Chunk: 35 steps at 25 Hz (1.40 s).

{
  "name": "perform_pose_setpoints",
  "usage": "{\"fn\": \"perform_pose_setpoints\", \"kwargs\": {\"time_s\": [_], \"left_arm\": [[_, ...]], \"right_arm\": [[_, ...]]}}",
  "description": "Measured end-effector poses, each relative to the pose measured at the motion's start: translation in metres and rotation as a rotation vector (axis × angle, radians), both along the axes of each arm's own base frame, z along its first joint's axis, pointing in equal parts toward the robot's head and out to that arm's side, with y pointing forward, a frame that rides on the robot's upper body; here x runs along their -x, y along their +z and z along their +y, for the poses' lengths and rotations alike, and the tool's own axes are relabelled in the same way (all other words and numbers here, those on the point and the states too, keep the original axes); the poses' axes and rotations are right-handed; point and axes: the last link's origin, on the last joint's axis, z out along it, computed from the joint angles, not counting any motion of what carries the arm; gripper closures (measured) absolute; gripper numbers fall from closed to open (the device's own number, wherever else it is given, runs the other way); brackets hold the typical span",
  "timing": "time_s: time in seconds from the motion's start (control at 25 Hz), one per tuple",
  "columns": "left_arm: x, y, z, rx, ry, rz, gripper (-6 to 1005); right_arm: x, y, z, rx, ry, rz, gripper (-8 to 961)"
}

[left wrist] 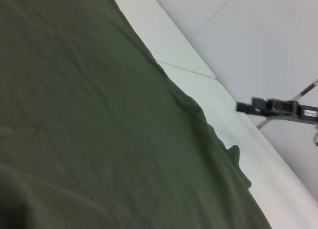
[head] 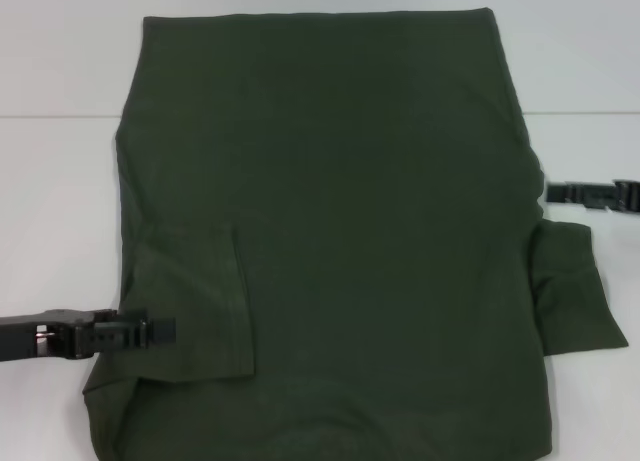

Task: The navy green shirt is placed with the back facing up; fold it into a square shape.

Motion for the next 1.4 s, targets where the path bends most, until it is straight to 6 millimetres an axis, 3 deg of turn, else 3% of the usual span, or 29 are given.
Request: {"fn": "perform_pose_setpoints", "kwargs": {"time_s": [0.2, 0.36, 0.8, 1.4], "left_arm": [[-0.002, 0.006, 0.006, -0.081, 0.016, -0.053, 157], [-0.007, 0.007, 0.008, -0.116, 0.0, -0.086, 157], [-0.012, 0.011, 0.012, -0.192, -0.011, -0.147, 157], [-0.011, 0.012, 0.014, -0.215, -0.002, -0.148, 157]], "right_arm": [[-0.005, 0.033, -0.004, 0.12, -0.161, -0.021, 33], [-0.015, 0.045, -0.001, 0.126, -0.283, -0.105, 34], [-0.012, 0.004, 0.0, 0.176, -0.203, -0.175, 35], [-0.01, -0.006, -0.001, 0.21, -0.283, -0.131, 36]]}}
